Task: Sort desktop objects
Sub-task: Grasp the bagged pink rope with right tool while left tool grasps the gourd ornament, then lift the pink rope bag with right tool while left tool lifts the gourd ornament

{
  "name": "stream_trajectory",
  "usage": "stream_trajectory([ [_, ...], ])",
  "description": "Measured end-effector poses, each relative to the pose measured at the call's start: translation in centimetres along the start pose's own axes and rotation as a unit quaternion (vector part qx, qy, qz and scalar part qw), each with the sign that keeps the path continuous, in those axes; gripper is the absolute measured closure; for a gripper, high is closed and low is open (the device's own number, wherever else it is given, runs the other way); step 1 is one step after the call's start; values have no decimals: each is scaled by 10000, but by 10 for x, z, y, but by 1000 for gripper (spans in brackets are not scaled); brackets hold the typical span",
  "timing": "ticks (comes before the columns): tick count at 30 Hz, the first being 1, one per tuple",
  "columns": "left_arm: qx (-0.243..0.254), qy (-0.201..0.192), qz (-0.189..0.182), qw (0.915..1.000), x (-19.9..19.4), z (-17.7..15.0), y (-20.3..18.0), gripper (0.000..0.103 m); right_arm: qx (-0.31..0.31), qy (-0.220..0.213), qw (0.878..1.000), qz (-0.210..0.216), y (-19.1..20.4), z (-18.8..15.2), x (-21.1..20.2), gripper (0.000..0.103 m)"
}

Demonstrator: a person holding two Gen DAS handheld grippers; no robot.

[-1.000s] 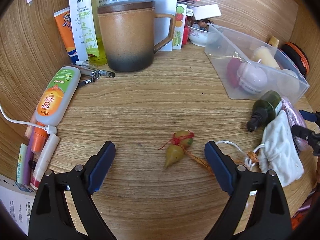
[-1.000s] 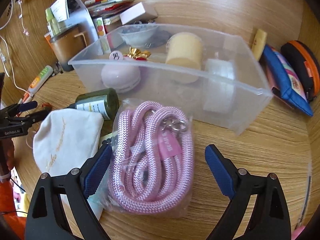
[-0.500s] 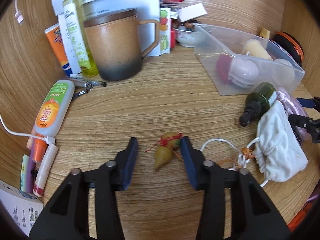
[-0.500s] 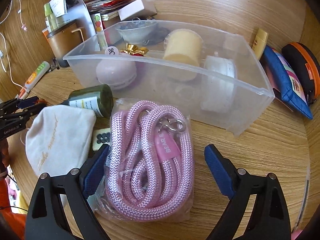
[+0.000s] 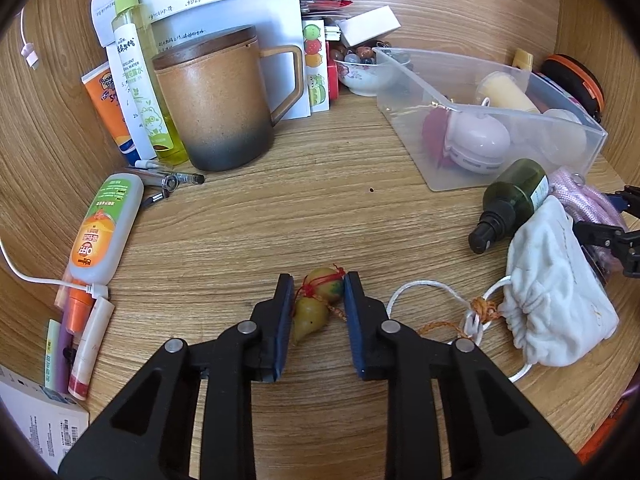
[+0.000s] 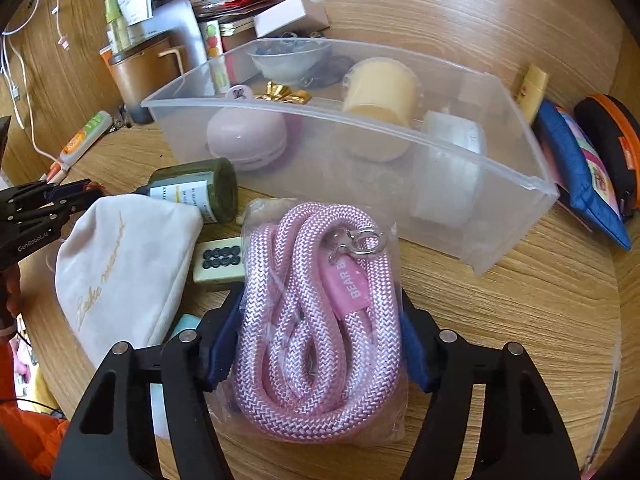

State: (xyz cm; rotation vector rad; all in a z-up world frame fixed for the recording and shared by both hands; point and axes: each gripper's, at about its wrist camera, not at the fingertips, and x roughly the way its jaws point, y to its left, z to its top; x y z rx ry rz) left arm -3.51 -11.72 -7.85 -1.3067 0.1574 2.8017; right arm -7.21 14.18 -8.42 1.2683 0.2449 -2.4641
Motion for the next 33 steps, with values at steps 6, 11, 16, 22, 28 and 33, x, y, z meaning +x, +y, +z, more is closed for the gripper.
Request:
stream_trajectory([
  [6, -126, -42, -48, 9999, -3, 3, 2, 78, 144, -137, 9998, -32, -10, -3, -13, 44],
  [11, -199, -188, -91, 9996, -12, 6, 1, 78, 237, -248, 9994, -67, -18, -4, -24, 46],
  [16, -213, -342, -140, 9991, -23, 11, -3, 78, 207, -439, 9988, -47, -19, -4, -39, 46],
  [22, -82, -488, -197, 9986, -33, 18, -15, 78, 72, -700, 9975, -79, -15, -5, -60, 46],
  [28, 2, -582, -255, 9980, -38, 24, -29, 78, 9, -948, 9954, -146, -16, -3, -80, 46],
  [33, 58, -727, -289, 9969, -46, 34, -38, 78, 17, -1103, 9938, -153, -20, 1, -90, 46],
])
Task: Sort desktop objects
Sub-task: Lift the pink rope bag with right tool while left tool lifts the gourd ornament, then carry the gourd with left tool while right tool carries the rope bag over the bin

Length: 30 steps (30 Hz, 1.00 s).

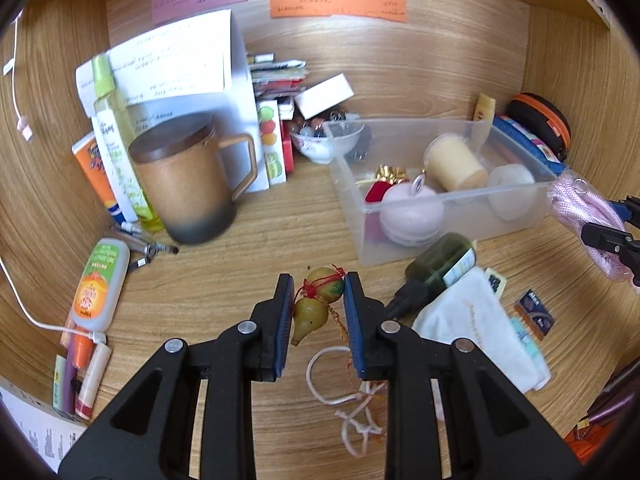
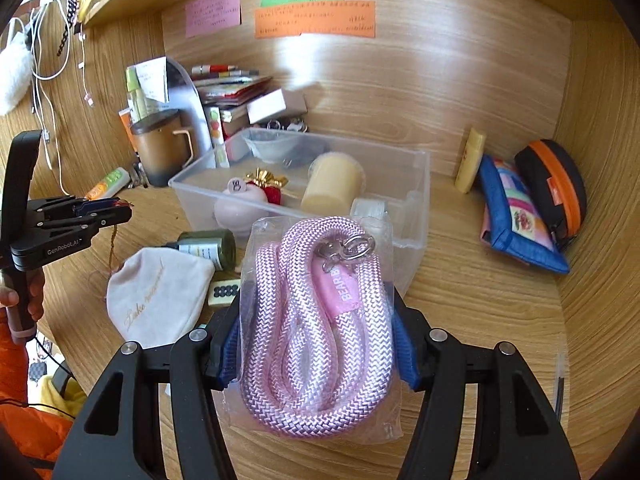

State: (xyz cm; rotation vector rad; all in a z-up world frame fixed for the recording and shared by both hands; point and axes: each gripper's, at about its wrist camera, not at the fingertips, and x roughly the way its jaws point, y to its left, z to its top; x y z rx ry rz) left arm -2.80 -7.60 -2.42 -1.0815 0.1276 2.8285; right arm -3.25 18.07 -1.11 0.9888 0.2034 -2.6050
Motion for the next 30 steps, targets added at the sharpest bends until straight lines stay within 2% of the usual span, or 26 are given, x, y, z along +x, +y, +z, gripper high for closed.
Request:
stream_trajectory([
  [13, 58, -368, -40, 9993, -10, 33, -11, 78, 10, -442, 9990, 114, -5, 24, -11, 46],
  [22, 131, -542, -243, 9982, -10, 60, -17, 78, -4, -599, 9981, 136, -16, 42, -4, 46],
  [30, 113, -486, -573, 9971, 7, 76, -23, 78, 118, -630, 9978, 161, -28, 56, 11, 46],
])
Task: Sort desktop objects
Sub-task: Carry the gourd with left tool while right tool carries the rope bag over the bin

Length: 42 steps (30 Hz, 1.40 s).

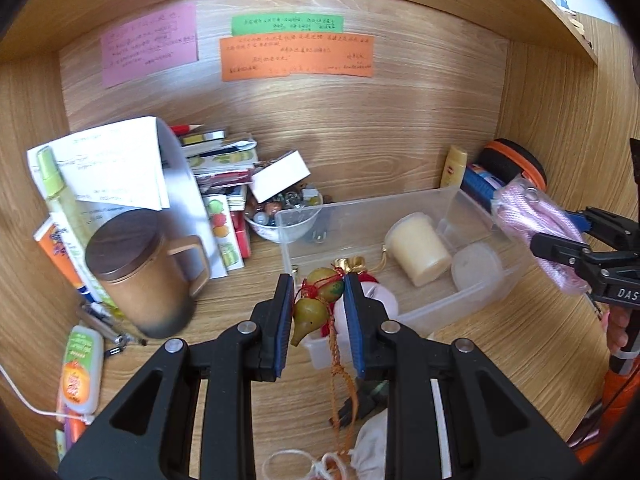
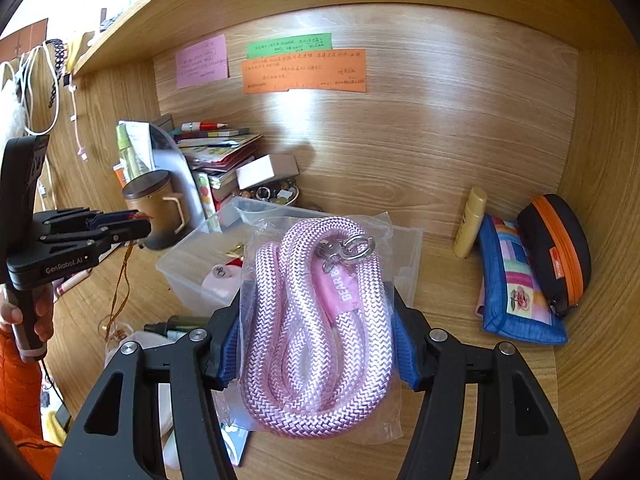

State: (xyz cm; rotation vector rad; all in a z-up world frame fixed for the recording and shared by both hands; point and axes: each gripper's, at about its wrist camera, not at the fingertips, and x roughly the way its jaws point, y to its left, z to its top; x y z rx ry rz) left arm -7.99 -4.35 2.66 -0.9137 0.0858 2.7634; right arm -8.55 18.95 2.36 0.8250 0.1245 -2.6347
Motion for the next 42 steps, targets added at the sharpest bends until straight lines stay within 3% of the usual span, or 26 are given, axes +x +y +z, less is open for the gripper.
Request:
stream_trajectory([
  [6, -110, 173, -243, 9995, 23, 3, 0, 78, 89, 46, 9999, 7, -9, 7, 14, 46],
  [23, -94, 510, -489, 9975, 67, 12, -4, 78, 310, 369, 9988, -91, -26, 20, 65, 46],
  [42, -131, 825, -440, 9955, 92, 8, -1, 81, 286, 678, 9970, -258, -24, 13, 99, 44],
])
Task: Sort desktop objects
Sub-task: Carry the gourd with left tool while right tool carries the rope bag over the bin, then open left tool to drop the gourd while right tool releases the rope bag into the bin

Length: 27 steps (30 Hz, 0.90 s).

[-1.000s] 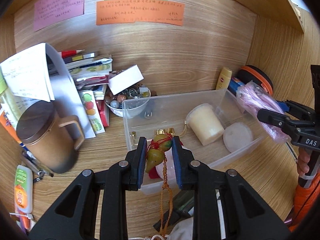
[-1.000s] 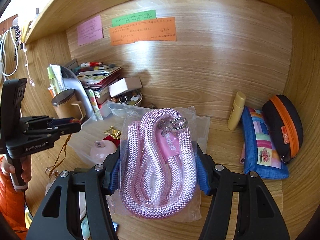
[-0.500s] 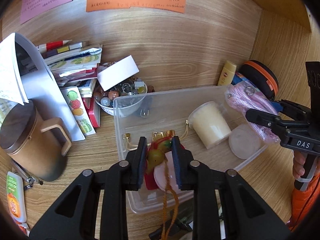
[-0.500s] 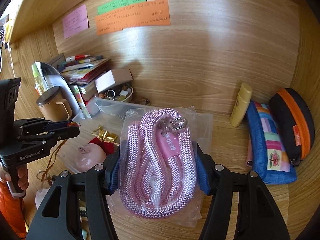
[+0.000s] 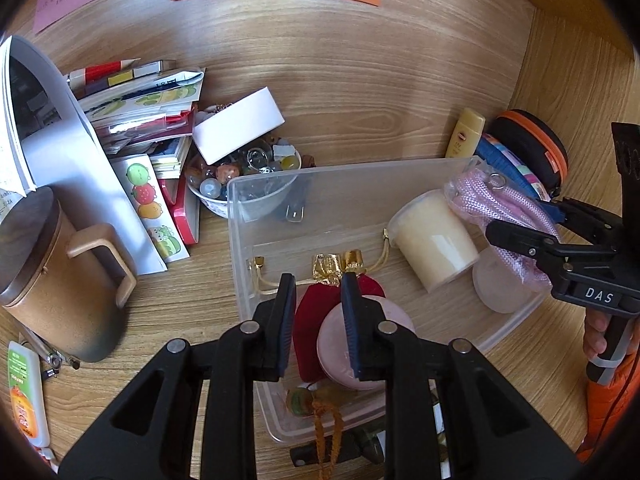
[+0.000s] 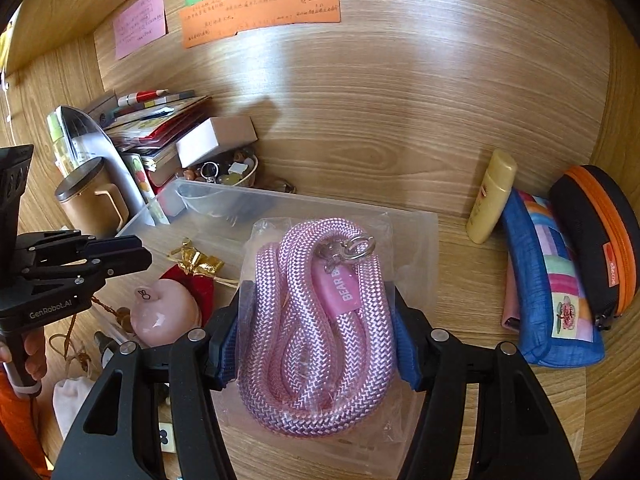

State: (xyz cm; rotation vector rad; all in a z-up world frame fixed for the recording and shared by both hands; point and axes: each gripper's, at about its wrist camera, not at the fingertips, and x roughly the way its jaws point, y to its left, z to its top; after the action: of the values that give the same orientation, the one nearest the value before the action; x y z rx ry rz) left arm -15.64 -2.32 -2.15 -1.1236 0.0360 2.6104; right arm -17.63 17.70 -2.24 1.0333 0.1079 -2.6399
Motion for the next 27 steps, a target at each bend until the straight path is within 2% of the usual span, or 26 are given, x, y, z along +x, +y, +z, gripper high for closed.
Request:
stream_trajectory([
  [11, 90, -49, 27, 9999, -3, 1, -6, 81, -152, 0, 9996, -229, 6, 0, 2, 40],
  [15, 102, -46, 21, 9999, -5, 0, -7, 80, -207, 19, 9993, -314, 7, 1, 2, 34],
  [21, 195, -78, 58, 9998, -9, -2, -14, 72, -297, -105, 9984, -478, 10, 2, -2, 21],
  [23, 211, -93, 74, 9997, -11, -2, -16, 71, -350, -150, 9979, -531, 12, 2, -4, 20],
  [27, 216, -137, 168, 9995, -15, -2, -17, 60, -447, -179, 9969, -616, 17, 1, -7, 20],
])
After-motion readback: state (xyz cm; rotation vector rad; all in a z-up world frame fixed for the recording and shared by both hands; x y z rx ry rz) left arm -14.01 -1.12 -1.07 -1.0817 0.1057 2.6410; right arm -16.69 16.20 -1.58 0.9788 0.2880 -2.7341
